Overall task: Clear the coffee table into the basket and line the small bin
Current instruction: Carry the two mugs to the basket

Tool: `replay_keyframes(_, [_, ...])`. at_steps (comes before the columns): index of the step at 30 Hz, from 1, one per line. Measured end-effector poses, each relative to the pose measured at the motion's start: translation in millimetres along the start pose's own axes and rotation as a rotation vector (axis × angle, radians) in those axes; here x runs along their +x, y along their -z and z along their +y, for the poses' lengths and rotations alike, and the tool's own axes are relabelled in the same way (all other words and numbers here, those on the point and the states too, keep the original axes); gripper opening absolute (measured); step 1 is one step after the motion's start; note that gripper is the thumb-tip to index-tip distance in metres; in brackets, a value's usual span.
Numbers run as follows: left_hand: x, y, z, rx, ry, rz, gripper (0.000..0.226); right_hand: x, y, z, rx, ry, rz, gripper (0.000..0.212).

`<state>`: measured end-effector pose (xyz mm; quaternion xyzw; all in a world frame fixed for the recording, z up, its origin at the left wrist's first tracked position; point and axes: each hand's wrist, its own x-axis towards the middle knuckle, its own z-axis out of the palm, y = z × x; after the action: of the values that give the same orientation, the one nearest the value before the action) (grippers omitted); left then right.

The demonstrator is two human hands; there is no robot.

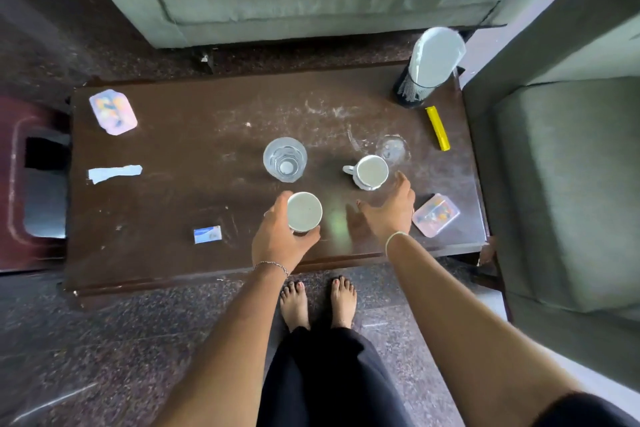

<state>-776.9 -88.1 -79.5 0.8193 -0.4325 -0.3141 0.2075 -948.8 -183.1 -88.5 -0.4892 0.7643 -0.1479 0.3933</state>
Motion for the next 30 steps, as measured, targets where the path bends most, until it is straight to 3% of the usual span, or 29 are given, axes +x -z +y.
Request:
replay_keyframes(3, [-1,-12,8,-0.002,0.0,0.022,0.063,24,7,7,-0.063,0.047,-0.17,0.108])
replay_keyframes(6, [-1,-20,14,-0.01,0.013,0.041,0.062,41,5,10,-0.038,0.056,-0.225,0.108])
replay_keyframes(11, [-2,-29,17,-0.029,0.05,0.077,0.063,60,-14,12,0.028,0.052,-0.166,0.091])
replay_keyframes(22, [-31,-14,9,-0.043,0.16,0.114,0.069,67,-20,14,0.139,0.038,-0.14,0.078])
replay_keyframes(30, [-59,50,27,-0.125,0.146,0.222,0.065,-14,23,-23,0.019,0.283,-0.139,0.066])
